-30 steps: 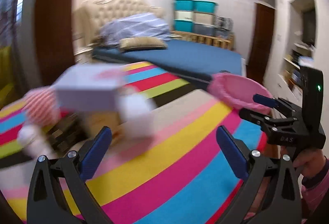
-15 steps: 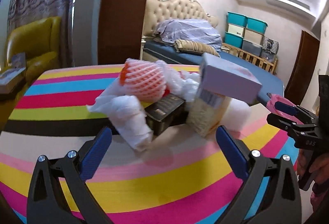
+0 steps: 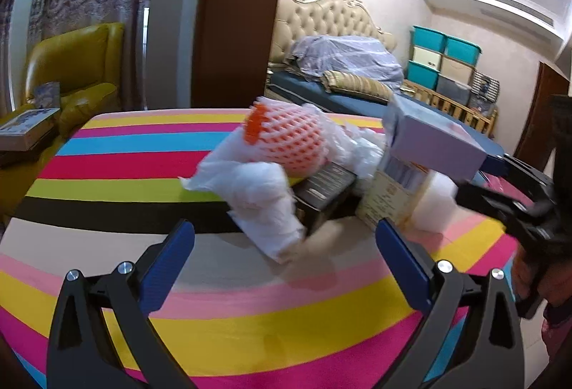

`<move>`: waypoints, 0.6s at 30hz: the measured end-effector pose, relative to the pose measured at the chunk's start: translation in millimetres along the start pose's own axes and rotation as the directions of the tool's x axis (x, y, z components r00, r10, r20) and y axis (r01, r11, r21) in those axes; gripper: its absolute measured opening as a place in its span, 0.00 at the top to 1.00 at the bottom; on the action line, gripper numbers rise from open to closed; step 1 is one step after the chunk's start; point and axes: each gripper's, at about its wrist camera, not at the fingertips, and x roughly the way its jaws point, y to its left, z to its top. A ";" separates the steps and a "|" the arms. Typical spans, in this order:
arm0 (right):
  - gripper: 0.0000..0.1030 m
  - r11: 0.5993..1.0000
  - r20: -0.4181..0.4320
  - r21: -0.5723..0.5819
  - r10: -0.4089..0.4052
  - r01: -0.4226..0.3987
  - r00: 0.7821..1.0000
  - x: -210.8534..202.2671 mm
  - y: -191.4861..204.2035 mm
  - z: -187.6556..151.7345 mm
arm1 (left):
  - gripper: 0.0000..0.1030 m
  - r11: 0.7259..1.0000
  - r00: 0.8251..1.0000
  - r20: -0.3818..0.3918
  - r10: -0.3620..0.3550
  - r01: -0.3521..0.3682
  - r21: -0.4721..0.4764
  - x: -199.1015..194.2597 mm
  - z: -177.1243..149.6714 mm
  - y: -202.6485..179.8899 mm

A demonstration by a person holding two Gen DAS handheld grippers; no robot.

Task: Collect trash
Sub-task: 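Move both open tools back over the table toward the trash pile, then grasp the white box with pink printing using the left tool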

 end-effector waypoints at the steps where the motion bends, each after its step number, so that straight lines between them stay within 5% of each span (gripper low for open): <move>1: 0.17 0.999 0.000 -0.014 0.037 -0.037 0.999 1.0 6.5 1.0 | 0.05 1.000 1.000 0.007 0.014 -0.014 -0.009 -1.9 1.3 4.7; 9: 0.17 0.988 -0.054 -0.092 0.118 -0.123 0.992 16.3 43.1 0.3 | 0.05 0.991 0.993 0.063 0.104 -0.098 -0.094 -32.5 8.3 46.5; 18: 0.17 0.996 -0.102 -0.059 0.063 -0.069 0.993 26.8 56.4 -11.9 | 0.05 0.988 0.992 0.058 0.116 -0.109 -0.110 -48.6 1.5 62.7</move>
